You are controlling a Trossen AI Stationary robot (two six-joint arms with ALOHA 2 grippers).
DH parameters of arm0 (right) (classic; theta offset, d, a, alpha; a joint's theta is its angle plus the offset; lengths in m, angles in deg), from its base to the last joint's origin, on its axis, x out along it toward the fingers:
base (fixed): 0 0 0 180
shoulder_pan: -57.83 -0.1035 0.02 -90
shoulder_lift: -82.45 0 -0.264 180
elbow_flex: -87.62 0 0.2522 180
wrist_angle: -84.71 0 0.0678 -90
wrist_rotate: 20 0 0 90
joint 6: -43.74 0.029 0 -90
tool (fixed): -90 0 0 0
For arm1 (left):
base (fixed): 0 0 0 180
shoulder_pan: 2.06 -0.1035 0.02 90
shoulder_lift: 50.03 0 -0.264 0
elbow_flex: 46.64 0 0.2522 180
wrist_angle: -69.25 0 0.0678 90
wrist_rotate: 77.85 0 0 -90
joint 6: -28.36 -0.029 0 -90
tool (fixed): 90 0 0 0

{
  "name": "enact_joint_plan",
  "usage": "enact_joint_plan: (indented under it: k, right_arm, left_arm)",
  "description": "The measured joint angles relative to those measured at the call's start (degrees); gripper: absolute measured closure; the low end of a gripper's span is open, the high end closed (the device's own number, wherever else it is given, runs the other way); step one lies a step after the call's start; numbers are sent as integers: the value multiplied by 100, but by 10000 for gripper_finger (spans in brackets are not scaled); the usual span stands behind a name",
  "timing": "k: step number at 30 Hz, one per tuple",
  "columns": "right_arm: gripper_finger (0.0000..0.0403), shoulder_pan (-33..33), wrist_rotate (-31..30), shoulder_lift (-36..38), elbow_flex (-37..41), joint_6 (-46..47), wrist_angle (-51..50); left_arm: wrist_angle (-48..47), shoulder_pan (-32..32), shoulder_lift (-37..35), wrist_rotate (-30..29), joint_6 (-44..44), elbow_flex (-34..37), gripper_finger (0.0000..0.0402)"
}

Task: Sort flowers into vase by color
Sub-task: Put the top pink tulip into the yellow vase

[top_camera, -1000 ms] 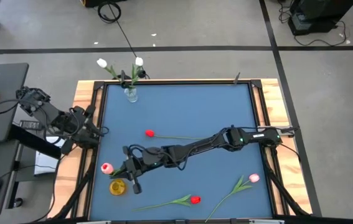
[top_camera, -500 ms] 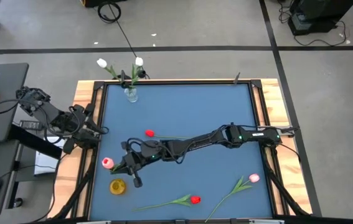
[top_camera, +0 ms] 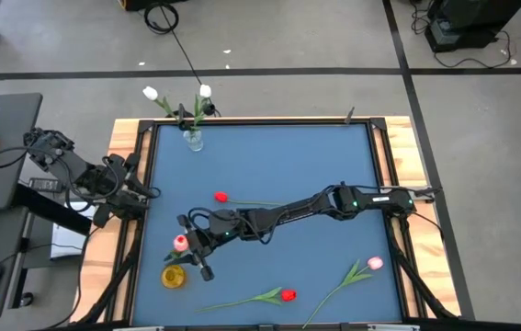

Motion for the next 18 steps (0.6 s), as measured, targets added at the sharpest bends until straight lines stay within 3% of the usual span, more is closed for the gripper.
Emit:
enact_joint_plan:
  k: [8, 18]
  right_arm:
    - [274, -30, -9, 3, 0, 360, 4]
    - [216, 2, 621, 208, -2, 1668, 46]
  left_arm:
    - [-2, 0, 0, 0, 0, 0, 258]
    - [-4, 0, 0, -1, 0, 2, 258]
